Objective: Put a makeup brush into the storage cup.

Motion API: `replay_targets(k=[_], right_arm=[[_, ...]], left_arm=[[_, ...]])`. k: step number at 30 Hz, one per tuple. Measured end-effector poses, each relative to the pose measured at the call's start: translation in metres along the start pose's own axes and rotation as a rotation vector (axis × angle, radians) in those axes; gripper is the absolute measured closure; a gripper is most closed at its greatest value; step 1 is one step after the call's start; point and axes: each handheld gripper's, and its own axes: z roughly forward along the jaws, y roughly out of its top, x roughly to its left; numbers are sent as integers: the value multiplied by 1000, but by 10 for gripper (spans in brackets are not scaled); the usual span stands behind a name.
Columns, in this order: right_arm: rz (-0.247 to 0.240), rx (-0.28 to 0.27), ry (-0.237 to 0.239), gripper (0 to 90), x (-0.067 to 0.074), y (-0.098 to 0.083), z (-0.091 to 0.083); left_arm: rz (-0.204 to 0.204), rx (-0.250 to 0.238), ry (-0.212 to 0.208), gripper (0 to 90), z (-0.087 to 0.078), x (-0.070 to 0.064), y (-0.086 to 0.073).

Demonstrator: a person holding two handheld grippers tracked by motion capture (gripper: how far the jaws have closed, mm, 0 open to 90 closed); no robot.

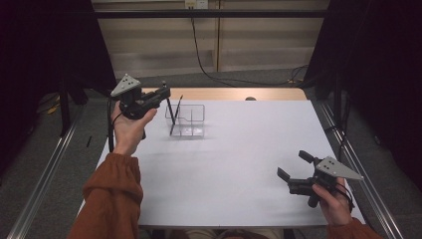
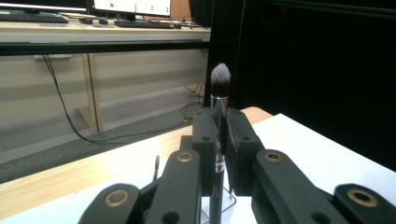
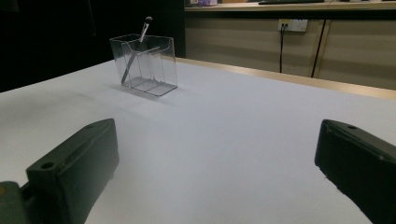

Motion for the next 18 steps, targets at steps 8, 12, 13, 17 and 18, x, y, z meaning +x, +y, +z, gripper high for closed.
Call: replay_targets(k=[8,12,13,17,18], right_arm=[[4,1,2,0,0,0,0],[4,-1,5,0,0,0,0],[7,-2,4,0,0,0,0],[3,1,5,0,0,0,0],[2,3,6,0,0,0,0]], left_arm=[[6,-10,27,840,10,3,9],[9,-9,45,840,17,6,11],[16,-6,48,840,18,7,11],[16,-1,64,840,24,10,10],[17,1,72,840,25,12,10]])
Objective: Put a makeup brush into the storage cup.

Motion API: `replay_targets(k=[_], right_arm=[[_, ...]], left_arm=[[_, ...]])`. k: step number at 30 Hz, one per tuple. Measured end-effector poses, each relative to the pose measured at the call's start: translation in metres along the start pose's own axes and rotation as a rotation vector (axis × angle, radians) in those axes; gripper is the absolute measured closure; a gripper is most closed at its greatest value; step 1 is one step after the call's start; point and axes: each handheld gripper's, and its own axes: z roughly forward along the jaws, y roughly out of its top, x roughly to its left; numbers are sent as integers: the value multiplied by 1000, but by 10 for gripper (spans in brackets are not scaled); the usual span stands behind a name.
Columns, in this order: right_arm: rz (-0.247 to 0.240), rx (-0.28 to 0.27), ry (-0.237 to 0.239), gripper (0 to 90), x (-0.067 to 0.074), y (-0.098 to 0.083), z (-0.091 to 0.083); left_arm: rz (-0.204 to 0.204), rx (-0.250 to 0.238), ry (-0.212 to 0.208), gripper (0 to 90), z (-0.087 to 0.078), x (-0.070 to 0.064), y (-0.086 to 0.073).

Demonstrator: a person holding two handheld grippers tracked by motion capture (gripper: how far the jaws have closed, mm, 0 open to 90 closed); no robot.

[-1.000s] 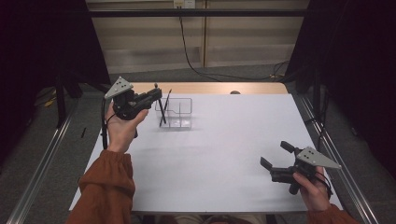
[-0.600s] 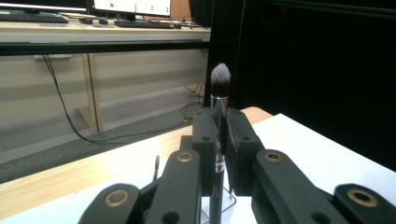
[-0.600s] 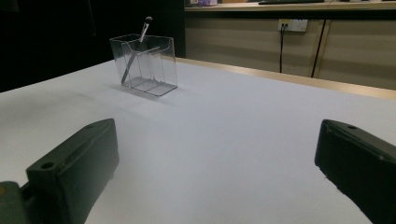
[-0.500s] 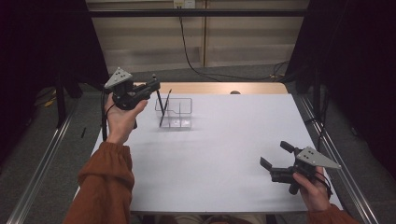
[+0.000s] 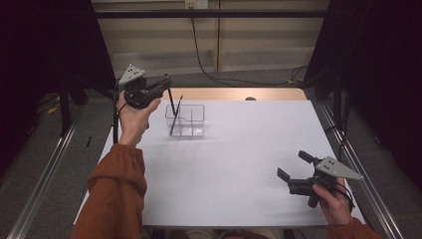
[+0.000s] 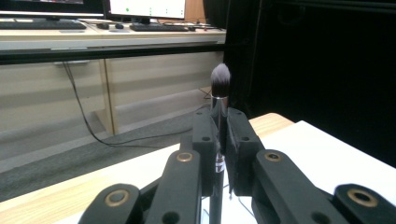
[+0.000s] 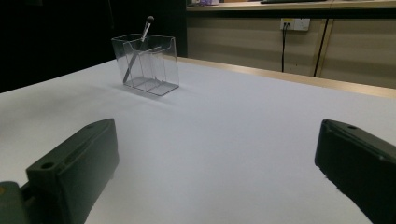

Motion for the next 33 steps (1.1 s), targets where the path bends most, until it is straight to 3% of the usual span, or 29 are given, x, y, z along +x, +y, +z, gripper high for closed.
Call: replay_targets(k=[4,9,13,27,33], right_arm=[[-2,-2,6,0,1,0,1],[-1,-3,5,0,1,0,0],[2,-1,6,0,0,0,0],[2,-2,7,0,0,-1,0],[2,-3,7,0,0,-1,0]], left_arm=[[16,21,22,840,7,4,-2],[7,21,30,840,13,7,-4],[40,35,28,840,14,4,-5],[34,65,20,840,23,3,-21],[12,71,23,840,24,7,-28]])
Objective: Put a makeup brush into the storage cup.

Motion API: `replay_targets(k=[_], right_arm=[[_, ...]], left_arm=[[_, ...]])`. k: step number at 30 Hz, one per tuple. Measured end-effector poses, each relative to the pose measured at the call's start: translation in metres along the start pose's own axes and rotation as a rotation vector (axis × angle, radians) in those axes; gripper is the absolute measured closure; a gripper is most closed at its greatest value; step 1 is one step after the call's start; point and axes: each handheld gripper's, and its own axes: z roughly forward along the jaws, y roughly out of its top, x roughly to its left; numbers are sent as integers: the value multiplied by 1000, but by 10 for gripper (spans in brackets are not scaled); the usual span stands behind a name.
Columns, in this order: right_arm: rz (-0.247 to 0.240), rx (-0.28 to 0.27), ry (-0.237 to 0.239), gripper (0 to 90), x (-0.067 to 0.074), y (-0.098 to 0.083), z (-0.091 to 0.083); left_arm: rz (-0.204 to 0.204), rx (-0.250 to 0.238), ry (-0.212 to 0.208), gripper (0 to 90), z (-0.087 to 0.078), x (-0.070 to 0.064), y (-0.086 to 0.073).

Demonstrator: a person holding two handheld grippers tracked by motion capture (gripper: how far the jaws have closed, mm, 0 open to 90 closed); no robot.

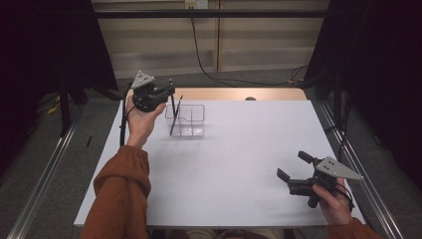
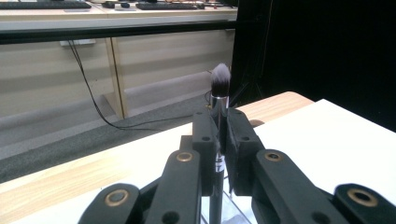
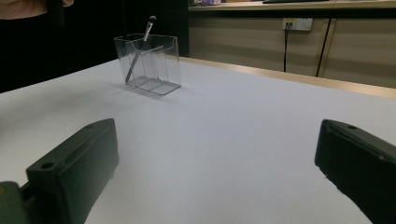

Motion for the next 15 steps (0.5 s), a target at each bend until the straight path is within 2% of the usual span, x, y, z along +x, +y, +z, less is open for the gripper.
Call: replay_targets(k=[15], right_arm=[[7,1,3,0,0,0,0]], left_arm=[[-26,27,-3,839,7,4,-17]])
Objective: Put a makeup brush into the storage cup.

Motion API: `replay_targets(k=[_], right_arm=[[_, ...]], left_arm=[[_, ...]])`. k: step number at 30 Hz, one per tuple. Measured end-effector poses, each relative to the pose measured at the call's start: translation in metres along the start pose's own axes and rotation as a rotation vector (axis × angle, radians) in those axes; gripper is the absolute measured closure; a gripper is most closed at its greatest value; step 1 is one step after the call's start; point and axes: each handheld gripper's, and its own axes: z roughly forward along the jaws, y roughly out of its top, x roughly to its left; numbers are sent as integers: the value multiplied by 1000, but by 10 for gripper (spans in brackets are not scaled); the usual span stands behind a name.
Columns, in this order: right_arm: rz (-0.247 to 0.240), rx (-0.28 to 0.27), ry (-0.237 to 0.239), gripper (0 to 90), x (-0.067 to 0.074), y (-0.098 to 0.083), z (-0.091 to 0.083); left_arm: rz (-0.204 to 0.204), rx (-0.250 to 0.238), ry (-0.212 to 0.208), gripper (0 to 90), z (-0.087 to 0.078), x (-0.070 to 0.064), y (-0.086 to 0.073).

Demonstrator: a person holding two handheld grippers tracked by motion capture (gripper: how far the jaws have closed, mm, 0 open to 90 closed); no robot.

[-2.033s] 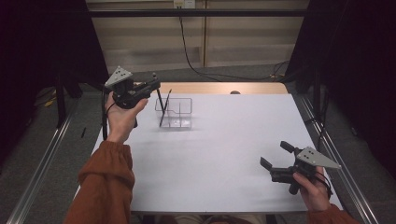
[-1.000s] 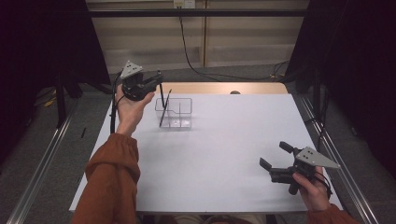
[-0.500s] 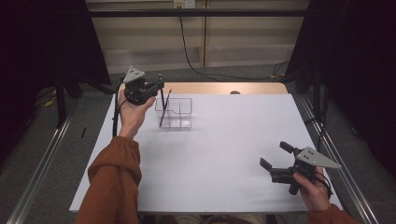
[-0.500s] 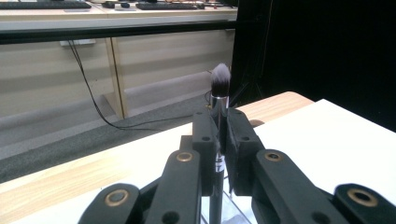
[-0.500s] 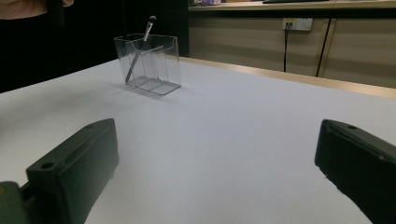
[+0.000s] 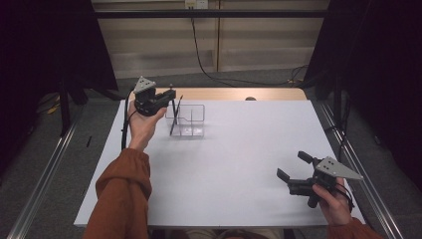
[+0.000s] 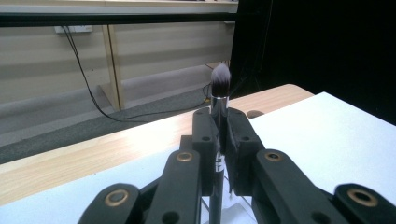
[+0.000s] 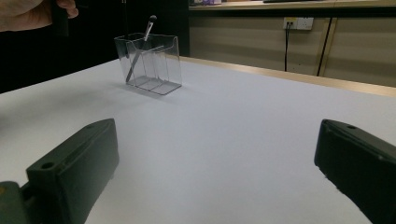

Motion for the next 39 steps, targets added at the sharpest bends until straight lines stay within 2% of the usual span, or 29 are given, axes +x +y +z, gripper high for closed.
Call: replay_targets(k=[4,7,18,21,24,26,27,30,33,39], right_arm=[[-7,0,2,0,0,0,0],[-7,1,5,0,1,0,0],[-8,6,6,0,0,-1,1],[-6,5,6,0,0,0,0],[-1,3,6,0,0,0,0],[0,2,6,0,0,0,0],[0,2,6,0,0,0,0],[2,1,5,0,0,0,0],[2,0,4,0,0,0,0],[7,-1,-1,0,-1,0,0]], left_arm=[[14,17,3,839,1,0,-5],[-2,16,5,839,3,1,-9],[4,40,6,832,8,0,-14],[22,45,10,768,9,0,-15],[6,36,28,594,9,0,-15],[4,33,17,583,9,1,-15],[11,28,28,554,8,0,-15],[1,4,25,453,7,0,-14],[-4,0,32,343,5,1,-14],[8,-24,30,193,1,1,-14]])
